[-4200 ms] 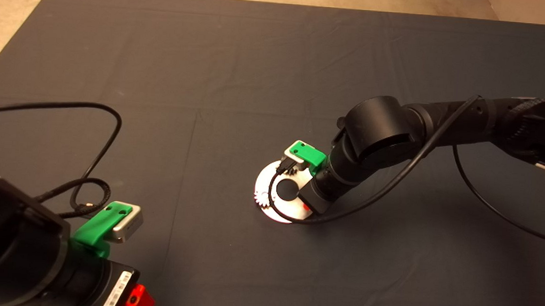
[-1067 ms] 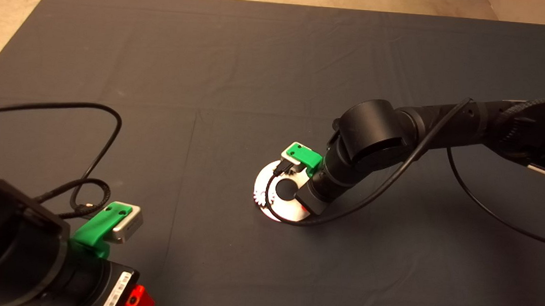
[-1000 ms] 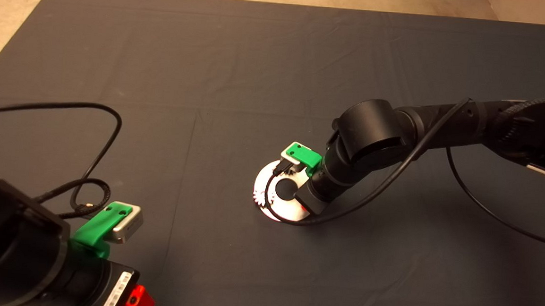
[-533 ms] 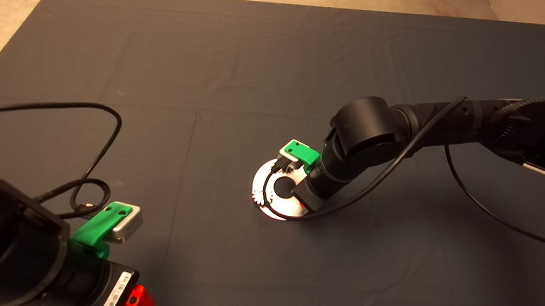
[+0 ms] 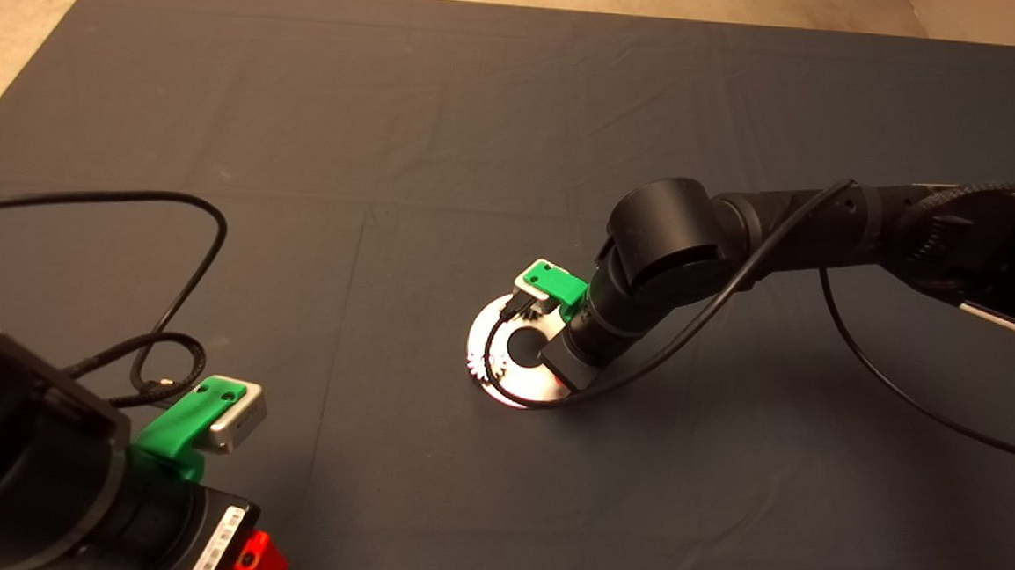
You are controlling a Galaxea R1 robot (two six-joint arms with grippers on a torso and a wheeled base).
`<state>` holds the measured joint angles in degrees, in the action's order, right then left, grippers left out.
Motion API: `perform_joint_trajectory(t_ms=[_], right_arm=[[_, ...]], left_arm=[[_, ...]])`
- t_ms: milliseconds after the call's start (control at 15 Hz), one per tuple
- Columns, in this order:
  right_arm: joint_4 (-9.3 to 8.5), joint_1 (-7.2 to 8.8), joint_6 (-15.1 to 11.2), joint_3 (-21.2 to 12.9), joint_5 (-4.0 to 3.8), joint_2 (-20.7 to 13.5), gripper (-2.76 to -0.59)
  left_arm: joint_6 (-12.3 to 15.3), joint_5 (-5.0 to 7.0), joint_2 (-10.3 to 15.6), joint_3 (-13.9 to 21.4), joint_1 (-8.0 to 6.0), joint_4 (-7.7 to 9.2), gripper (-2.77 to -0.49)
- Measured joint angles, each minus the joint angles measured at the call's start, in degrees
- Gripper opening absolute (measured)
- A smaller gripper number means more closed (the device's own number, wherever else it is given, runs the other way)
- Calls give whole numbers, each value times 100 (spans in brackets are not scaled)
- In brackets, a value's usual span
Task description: Install three planetary gears onto the carrier pins
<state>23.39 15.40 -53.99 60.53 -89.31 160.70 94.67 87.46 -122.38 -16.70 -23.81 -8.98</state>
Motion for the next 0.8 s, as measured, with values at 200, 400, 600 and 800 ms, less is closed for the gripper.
perform_joint_trajectory(t_ms=[200, 400, 600, 800], right_arm=[[0, -2, 2, 5, 0, 10, -238], [0, -2, 5, 5, 0, 10, -238], [2, -2, 14, -13, 2, 2, -237], [61, -18, 13, -113, 54, -62, -236]], left_arm=[[0, -1, 0, 0, 0, 0, -77], [0, -1, 0, 0, 0, 0, -77], [0, 0, 0, 0, 0, 0, -77], [0, 0, 2, 0, 0, -1, -77]])
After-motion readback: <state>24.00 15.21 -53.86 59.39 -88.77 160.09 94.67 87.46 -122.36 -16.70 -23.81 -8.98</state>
